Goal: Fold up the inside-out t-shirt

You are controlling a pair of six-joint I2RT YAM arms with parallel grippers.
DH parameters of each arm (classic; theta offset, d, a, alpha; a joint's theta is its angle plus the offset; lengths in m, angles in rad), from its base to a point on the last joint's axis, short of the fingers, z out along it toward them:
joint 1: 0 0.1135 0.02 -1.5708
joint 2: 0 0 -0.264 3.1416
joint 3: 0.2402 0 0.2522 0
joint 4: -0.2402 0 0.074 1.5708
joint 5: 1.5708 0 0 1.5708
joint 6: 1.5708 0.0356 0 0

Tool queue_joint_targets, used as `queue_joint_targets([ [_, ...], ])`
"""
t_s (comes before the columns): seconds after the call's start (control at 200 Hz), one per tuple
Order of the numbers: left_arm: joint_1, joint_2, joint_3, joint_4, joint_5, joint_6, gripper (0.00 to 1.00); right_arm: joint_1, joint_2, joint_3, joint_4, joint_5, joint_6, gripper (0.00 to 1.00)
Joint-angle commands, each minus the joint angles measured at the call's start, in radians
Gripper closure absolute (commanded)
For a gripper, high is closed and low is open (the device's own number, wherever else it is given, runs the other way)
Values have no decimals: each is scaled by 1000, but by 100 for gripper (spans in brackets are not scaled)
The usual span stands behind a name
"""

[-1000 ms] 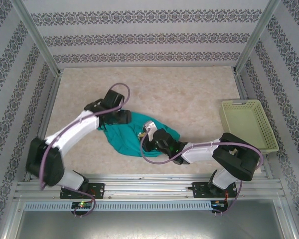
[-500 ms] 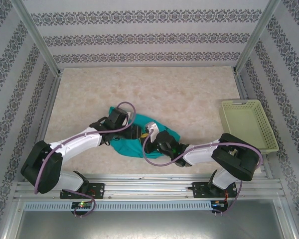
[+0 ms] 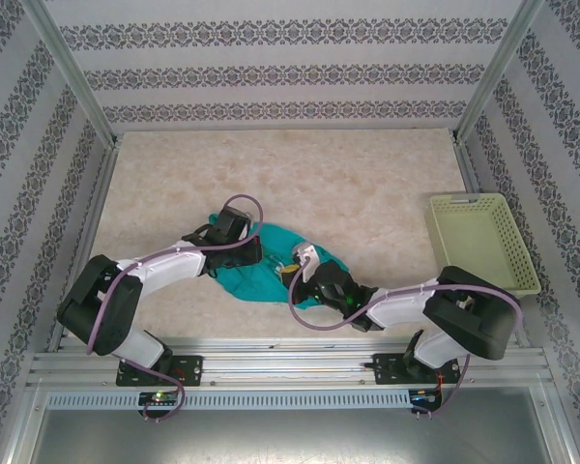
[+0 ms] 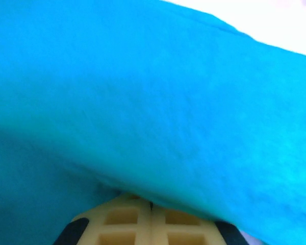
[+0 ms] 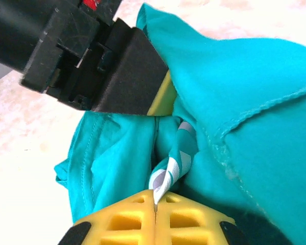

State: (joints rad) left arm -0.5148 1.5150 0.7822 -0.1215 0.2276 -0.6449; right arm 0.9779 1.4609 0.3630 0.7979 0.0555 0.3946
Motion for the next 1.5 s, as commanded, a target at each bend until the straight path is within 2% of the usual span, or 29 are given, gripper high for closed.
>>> queue_joint_targets([
  [0.0,57,22,11,-23,-74,-35,100,5,-90,-53,22,45,16,100],
  [0.195,161,26,-63,19,-38,-83,100,5,-211,-75,-22,58,21,100],
  [0.325,156,23,-58,-9,-40,-75,100,5,-205,-78,-25,47,36,100],
  [0.445,115,-6,-69,-3,-25,-63,100,3,-146,-59,-49,75,54,100],
  [0.545,51,-50,-75,2,-23,-52,100,-1,-116,-26,-131,65,60,85],
  [0.605,8,-70,-80,8,-37,-58,100,-4,-123,12,-189,65,71,69],
  [0.654,-23,-78,-90,35,-38,-69,100,-7,-147,37,-259,89,108,52],
  [0.684,-37,-78,-96,50,-37,-79,100,-15,-166,55,-304,79,124,46],
  [0.819,-57,-80,-130,111,-28,-114,100,-19,-216,164,-522,77,101,35],
  [0.924,-57,-89,-130,117,-27,-123,100,-23,-199,179,-566,128,74,32],
  [1.094,-56,-116,-99,77,-13,-141,100,-44,-166,168,-541,47,79,32],
  [1.254,-57,-116,-92,69,0,-138,100,-42,-110,170,-469,23,121,41],
  [1.494,-57,-126,-76,47,2,-148,100,-41,21,261,-502,-33,130,58],
])
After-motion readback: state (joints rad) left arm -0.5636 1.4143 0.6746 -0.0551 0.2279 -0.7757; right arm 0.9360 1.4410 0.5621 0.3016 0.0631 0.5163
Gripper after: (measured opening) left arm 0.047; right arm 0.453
